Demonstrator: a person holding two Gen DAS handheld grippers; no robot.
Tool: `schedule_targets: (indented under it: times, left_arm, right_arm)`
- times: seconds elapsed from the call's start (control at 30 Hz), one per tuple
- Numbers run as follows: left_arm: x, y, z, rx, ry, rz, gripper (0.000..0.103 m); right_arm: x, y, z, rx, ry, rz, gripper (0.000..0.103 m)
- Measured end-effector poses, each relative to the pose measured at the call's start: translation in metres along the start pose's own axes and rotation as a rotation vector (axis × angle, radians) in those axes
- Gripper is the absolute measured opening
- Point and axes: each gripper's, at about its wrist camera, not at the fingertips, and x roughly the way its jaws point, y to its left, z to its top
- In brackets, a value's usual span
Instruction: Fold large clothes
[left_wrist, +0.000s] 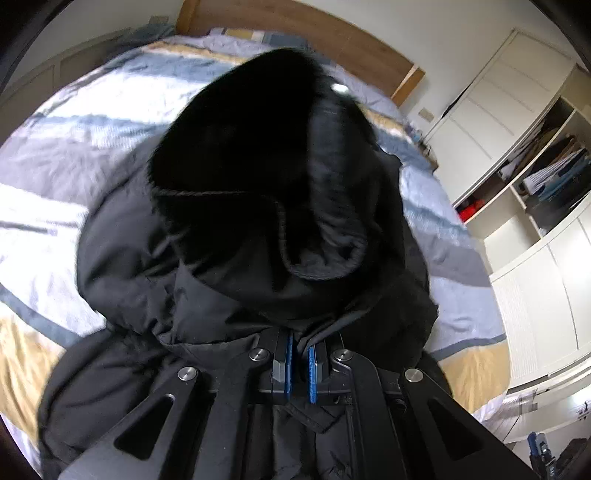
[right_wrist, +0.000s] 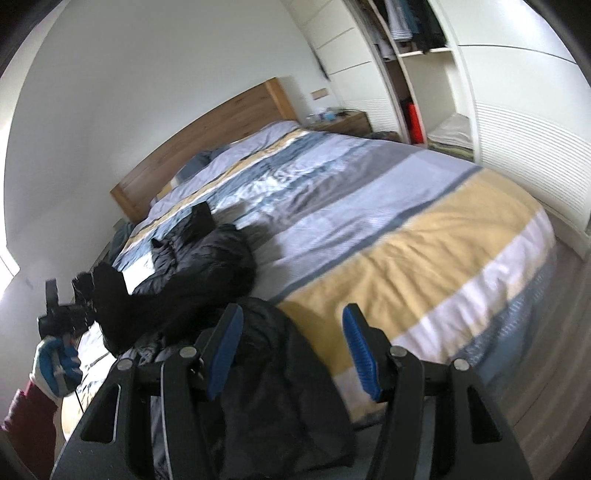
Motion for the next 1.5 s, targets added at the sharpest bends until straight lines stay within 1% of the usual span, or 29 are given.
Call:
schedule_targets:
  times: [0.13, 0.23, 0.37, 0.4, 0.53, 0.6, 0.73, 0.77, 0.83, 0.9, 0.97, 1.03, 1.07, 1.1, 1.17, 1.27, 1.37, 1.5]
  left_arm:
    - [0.024, -0.009, -0.013, 0.004, 0.044, 0.028, 0.006]
    - [0.034, -0.015, -0.016, 0.006, 0.065, 0.046, 0.006]
    - [0.043, -0.019, -0.022, 0.025, 0.097, 0.076, 0.008]
    - [0.044, -0.019, -0.024, 0.033, 0.106, 0.080, 0.011]
    - [0.039, -0.020, -0.029, 0.052, 0.129, 0.055, 0.015]
    - [0.036, -0.018, -0.032, 0.060, 0.148, 0.032, 0.025]
    - [0.017, -0.016, -0.036, 0.086, 0.145, 0.020, 0.027]
    - [0.010, -0.011, -0.039, 0.086, 0.137, 0.019, 0.029]
    - [-0.005, -0.005, -0.038, 0.085, 0.111, 0.019, 0.031]
    - [-0.019, -0.002, -0.034, 0.080, 0.080, 0.027, 0.039]
    - [-0.041, 0.008, -0.026, 0.069, 0.039, 0.033, 0.044]
    - [-0.059, 0.018, -0.017, 0.054, 0.004, 0.037, 0.046]
    - [-0.064, 0.021, -0.011, 0.048, -0.006, 0.038, 0.048]
    - [-0.076, 0.029, -0.005, 0.038, -0.026, 0.039, 0.055]
    - [-0.090, 0.039, 0.006, 0.023, -0.059, 0.046, 0.061]
    - [-0.104, 0.058, 0.021, 0.001, -0.089, 0.050, 0.061]
    - [-0.103, 0.071, 0.034, -0.013, -0.096, 0.067, 0.062]
    - [-0.095, 0.087, 0.045, -0.003, -0.100, 0.070, 0.062]
  right_arm:
    - [0.000, -0.017, 0.001, 0.019, 0.005, -0.015, 0.055]
    - [0.002, -0.023, 0.000, 0.025, 0.012, -0.018, 0.055]
    - [0.007, -0.027, -0.003, 0.027, 0.028, -0.019, 0.055]
    - [0.009, -0.027, -0.004, 0.027, 0.032, -0.019, 0.055]
    - [0.013, -0.022, -0.004, 0.023, 0.038, -0.012, 0.055]
    - [0.014, -0.016, -0.005, 0.015, 0.039, -0.001, 0.055]
    - [0.014, 0.002, -0.006, -0.017, 0.042, 0.025, 0.055]
    - [0.014, 0.006, -0.007, -0.024, 0.044, 0.029, 0.055]
    - [0.014, 0.018, -0.008, -0.042, 0.048, 0.043, 0.055]
    - [0.015, 0.031, -0.009, -0.061, 0.052, 0.059, 0.055]
    - [0.019, 0.047, -0.010, -0.089, 0.062, 0.074, 0.055]
    - [0.023, 0.066, -0.010, -0.125, 0.070, 0.089, 0.055]
    - [0.026, 0.077, -0.010, -0.144, 0.076, 0.098, 0.055]
    - [0.030, 0.088, -0.010, -0.162, 0.082, 0.106, 0.055]
    - [0.039, 0.109, -0.009, -0.192, 0.098, 0.118, 0.055]
    - [0.057, 0.148, -0.004, -0.258, 0.120, 0.134, 0.055]
    - [0.074, 0.187, 0.000, -0.321, 0.125, 0.174, 0.055]
    - [0.110, 0.242, 0.002, -0.402, 0.160, 0.197, 0.055]
